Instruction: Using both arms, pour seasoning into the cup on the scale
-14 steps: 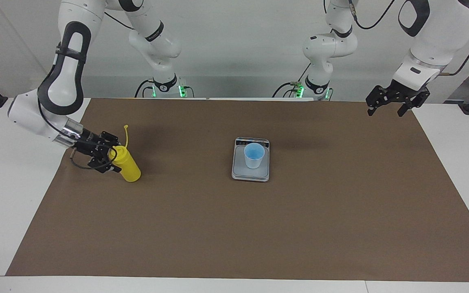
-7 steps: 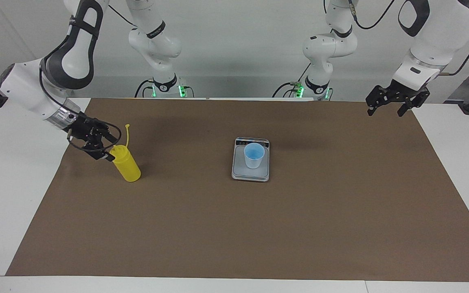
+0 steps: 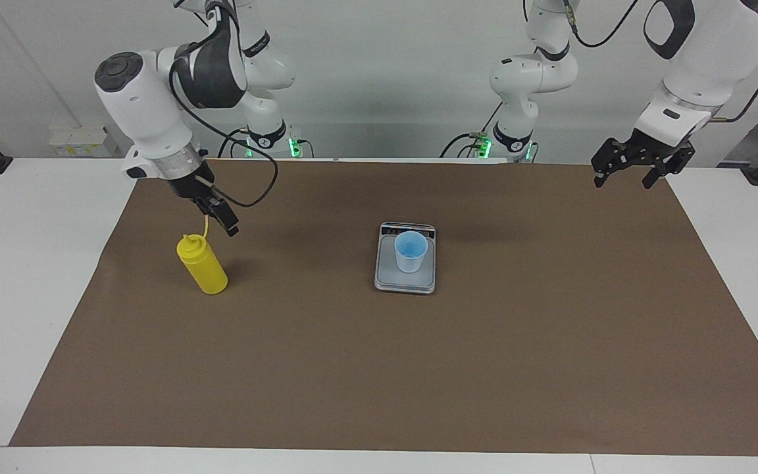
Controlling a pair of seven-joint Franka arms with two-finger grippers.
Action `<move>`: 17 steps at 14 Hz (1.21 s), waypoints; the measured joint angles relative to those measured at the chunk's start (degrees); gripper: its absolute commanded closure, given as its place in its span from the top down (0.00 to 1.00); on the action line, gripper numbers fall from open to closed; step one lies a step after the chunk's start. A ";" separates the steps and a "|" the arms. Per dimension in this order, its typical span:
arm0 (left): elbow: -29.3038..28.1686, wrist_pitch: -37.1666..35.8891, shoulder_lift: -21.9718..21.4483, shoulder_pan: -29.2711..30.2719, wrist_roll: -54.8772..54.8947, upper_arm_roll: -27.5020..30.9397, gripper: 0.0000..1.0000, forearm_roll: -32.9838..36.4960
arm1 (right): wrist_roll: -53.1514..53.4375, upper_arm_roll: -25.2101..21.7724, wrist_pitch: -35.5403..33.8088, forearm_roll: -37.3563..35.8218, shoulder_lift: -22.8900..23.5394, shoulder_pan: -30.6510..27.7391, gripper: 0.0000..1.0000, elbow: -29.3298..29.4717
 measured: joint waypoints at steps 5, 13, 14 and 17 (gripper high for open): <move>0.00 0.00 0.00 0.00 0.00 0.00 1.00 0.00 | -14.28 0.01 -4.99 -7.39 -1.10 0.88 1.00 5.72; 0.00 0.00 0.00 0.00 0.00 0.00 1.00 0.00 | -18.56 -0.45 -13.27 -8.20 -0.80 0.72 1.00 13.22; 0.00 0.00 0.00 0.00 0.00 0.00 1.00 0.00 | -19.31 -0.57 -13.83 -8.20 -0.66 0.64 1.00 13.12; 0.00 0.00 0.00 0.00 0.00 0.00 1.00 0.00 | -22.10 -0.93 -14.09 -8.12 -0.51 0.05 1.00 12.38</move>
